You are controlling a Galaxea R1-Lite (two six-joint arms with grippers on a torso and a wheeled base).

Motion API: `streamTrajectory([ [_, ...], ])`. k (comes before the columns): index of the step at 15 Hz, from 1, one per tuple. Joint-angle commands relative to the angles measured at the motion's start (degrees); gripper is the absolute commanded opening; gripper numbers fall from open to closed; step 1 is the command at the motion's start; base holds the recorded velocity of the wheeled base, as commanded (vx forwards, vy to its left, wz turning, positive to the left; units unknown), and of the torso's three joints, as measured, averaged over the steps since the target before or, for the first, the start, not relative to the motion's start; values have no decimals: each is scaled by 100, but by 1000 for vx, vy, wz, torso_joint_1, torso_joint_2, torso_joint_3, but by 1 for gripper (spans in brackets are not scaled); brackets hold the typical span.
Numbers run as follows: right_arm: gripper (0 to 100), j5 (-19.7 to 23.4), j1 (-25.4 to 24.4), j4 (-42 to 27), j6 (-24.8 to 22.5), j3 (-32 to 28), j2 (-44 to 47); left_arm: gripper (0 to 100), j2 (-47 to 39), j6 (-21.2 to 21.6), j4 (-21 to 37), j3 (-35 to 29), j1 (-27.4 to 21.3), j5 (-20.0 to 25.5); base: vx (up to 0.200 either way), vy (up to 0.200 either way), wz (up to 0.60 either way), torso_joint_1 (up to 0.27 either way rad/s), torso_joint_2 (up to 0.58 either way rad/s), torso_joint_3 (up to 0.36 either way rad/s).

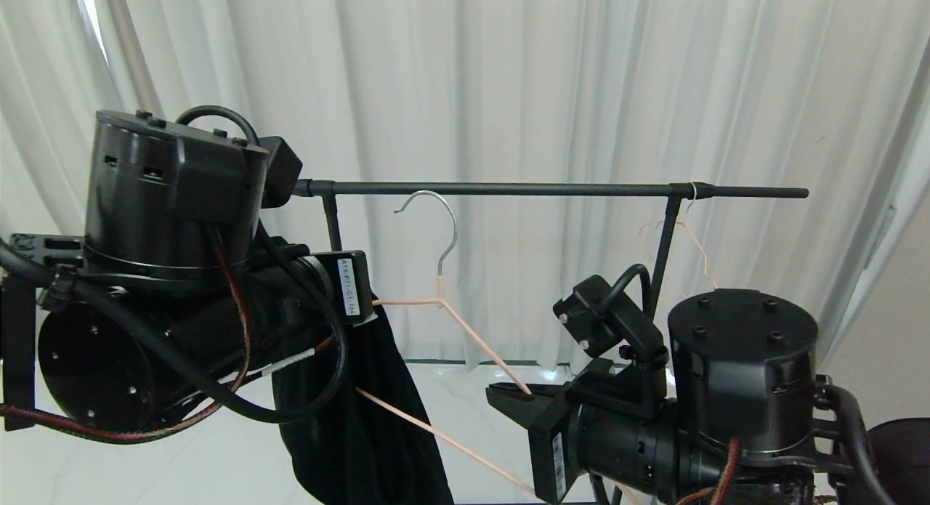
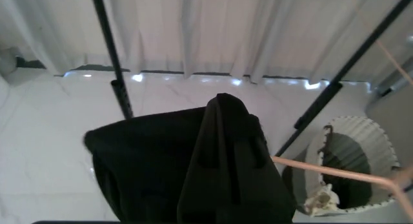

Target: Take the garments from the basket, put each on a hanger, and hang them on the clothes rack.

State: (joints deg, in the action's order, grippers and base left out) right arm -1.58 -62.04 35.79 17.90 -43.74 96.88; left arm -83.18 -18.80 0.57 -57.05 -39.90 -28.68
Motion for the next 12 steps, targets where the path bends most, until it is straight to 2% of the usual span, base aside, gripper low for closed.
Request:
streamTrajectory([
  [1, 0, 0, -63, 7, 3, -231, 226, 0, 3, -10, -5, -87, -246, 3, 0, 0, 0, 0, 0, 0],
  [8, 0, -114, -221, 7, 223, -715, 604, 0, -120, -1, -5, -377, -554, -102, 0, 0, 0, 0, 0, 0],
  [12, 0, -580, -98, 7, 478, -680, 613, 0, -111, 25, 4, -227, -668, -507, 0, 0, 0, 0, 0, 0],
])
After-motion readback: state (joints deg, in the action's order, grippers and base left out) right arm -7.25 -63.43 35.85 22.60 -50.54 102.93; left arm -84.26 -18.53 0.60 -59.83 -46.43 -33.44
